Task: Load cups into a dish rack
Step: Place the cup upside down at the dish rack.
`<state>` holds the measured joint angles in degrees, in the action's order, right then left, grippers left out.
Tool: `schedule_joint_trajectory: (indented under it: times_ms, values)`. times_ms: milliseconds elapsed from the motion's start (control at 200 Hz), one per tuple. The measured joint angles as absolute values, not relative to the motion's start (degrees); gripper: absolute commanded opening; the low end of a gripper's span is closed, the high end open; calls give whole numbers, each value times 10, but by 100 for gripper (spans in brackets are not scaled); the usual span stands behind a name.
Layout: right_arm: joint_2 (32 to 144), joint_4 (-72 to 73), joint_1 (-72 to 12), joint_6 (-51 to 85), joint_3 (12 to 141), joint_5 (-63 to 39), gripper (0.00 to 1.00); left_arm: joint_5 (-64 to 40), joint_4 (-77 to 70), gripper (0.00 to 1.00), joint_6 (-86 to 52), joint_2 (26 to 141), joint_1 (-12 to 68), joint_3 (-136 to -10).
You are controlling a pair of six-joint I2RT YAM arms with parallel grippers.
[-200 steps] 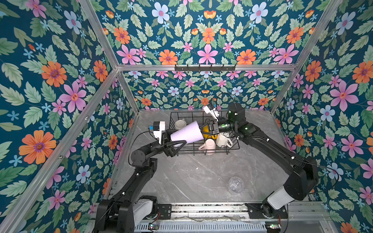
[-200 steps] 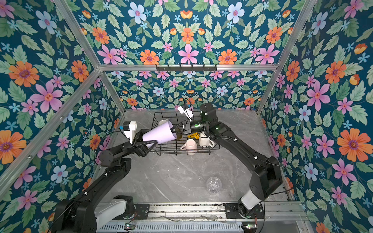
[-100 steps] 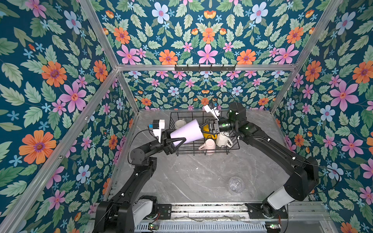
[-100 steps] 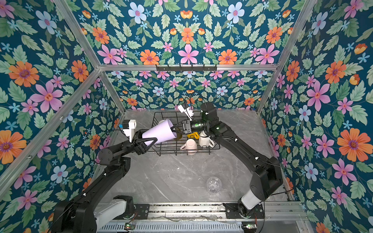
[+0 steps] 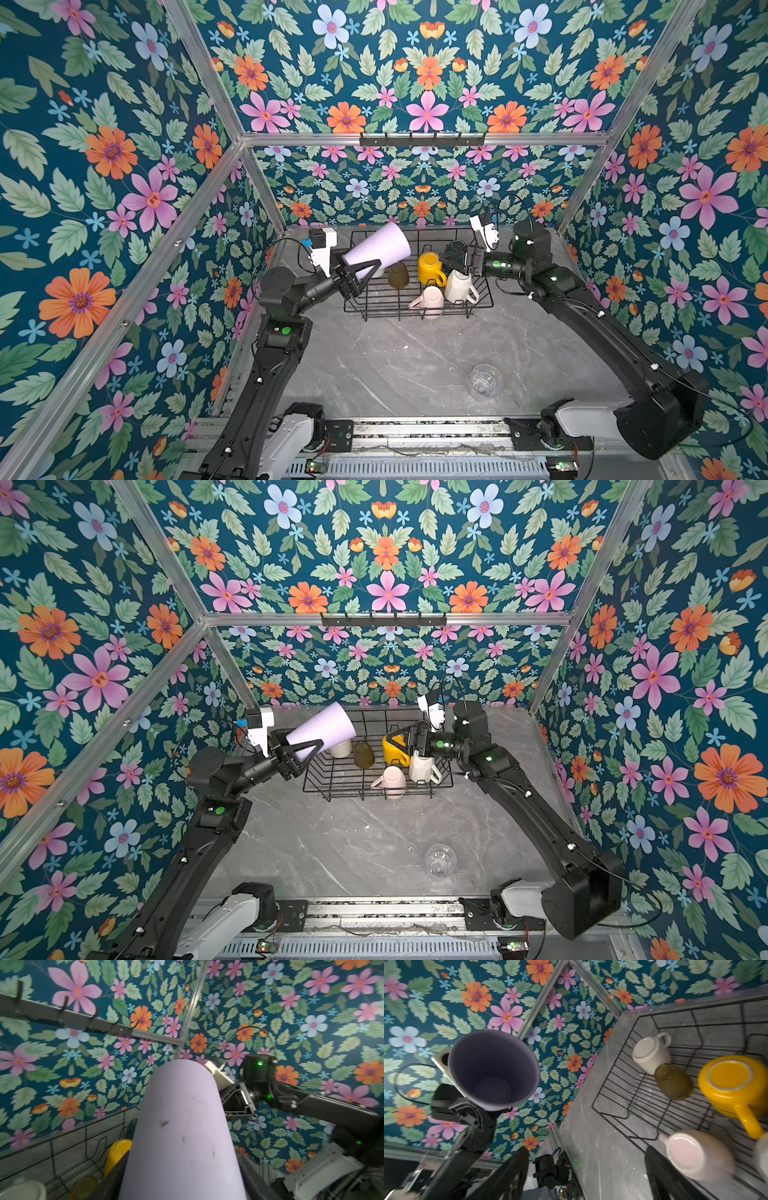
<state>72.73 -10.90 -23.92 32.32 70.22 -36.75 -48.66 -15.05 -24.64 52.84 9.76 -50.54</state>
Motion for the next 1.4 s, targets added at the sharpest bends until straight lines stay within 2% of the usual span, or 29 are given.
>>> schedule_joint_trajectory:
  times_ms: [85,220,405,580,940,1115,1400]
  values:
    - [693,-134,-238,297,679,-295,98,-437,-44,0,-200,542,98,-544]
    - [658,-156,-236,270,649,-204,99,-369,84,0,-156,572,98,-597]
    - [641,-165,-236,253,630,-146,99,-305,200,0,-130,618,100,-650]
    - [641,-166,-236,240,624,-131,99,-258,276,0,-114,669,121,-697]
    - [640,-168,-236,220,611,-118,99,-95,406,0,-84,800,221,-802]
    - [640,-168,-236,213,602,-118,99,-28,450,0,-75,853,233,-834]
    - [641,-168,-235,208,598,-119,99,16,475,0,-71,899,240,-844]
